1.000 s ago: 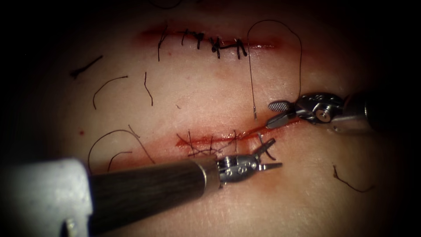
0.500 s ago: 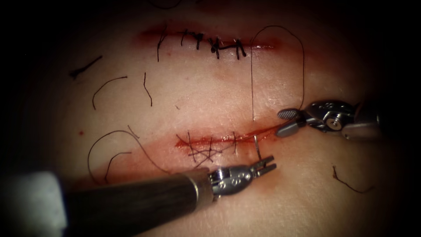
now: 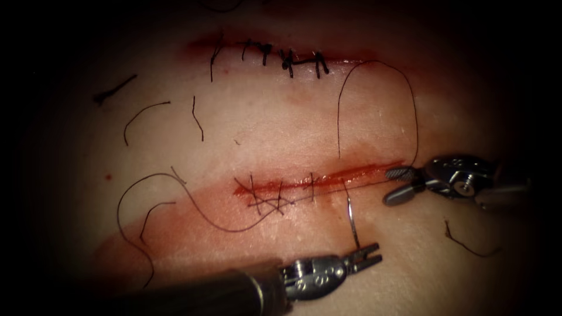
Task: Wound Closure
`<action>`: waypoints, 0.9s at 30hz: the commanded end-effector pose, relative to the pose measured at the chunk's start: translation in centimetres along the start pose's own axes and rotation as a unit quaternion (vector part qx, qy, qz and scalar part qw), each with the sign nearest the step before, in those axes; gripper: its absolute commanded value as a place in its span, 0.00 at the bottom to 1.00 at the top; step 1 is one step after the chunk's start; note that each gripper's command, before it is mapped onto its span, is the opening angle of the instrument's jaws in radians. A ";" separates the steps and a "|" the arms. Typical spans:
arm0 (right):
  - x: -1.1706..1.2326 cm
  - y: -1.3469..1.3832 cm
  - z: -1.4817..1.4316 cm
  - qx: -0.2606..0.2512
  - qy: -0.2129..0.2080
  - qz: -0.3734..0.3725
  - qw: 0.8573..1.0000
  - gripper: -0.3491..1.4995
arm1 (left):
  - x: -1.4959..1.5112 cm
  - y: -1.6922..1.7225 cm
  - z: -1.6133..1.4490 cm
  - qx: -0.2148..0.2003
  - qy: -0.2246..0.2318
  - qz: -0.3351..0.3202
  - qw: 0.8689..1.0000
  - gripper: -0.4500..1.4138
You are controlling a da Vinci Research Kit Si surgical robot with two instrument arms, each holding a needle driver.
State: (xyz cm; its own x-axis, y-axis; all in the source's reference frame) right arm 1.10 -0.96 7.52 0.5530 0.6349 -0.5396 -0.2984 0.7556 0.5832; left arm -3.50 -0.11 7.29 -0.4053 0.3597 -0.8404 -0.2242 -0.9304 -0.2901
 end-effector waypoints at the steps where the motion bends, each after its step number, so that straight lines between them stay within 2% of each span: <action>1: -0.05 -0.09 0.07 0.002 0.000 0.001 1.000 0.90 | -0.03 0.03 0.07 0.000 0.002 0.007 1.000 0.00; 12: -0.20 -0.47 -0.10 0.010 0.008 -0.004 1.000 0.91 | 0.10 -0.05 -0.10 0.017 0.005 0.056 0.998 0.00; 27: -0.13 -0.54 -0.04 0.014 0.015 -0.001 1.000 0.91 | 0.14 -0.04 -0.12 0.020 0.005 0.063 0.998 0.00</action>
State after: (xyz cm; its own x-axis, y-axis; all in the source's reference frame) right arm 1.09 -1.37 7.19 0.5307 0.6368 -0.5593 -0.2770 0.7540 0.5956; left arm -3.38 0.01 7.07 -0.4241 0.2388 -0.8736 -0.2086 -0.9644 -0.1623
